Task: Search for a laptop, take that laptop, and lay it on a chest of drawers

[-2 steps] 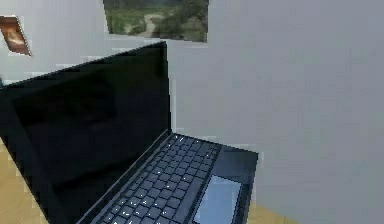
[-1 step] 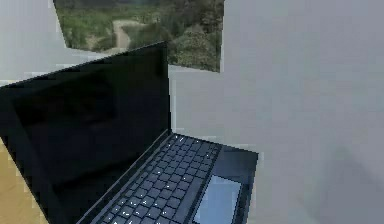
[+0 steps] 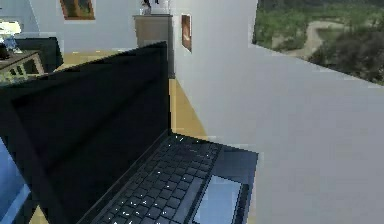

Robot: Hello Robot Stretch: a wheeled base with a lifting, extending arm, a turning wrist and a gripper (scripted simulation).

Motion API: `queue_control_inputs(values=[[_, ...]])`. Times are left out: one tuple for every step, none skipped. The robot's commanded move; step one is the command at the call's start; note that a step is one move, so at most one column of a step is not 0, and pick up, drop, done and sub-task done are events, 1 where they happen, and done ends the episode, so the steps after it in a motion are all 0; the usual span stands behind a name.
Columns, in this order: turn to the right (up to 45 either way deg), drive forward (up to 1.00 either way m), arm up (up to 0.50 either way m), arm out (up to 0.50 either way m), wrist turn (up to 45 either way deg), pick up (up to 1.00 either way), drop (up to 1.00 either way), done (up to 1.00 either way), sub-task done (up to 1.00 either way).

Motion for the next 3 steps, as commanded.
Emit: queue_control_inputs(values=[[-12.0, 0.00, 0.00, 0.00, 0.0, 0.00, 0.00, 0.00, 0.00], [0.0, 1.00, 0.00, 0.00, 0.0, 0.00, 0.00, 0.00, 0.00], [-3.0, 0.00, 0.00, 0.00, 0.0, 0.00, 0.00, 0.00, 0.00]])
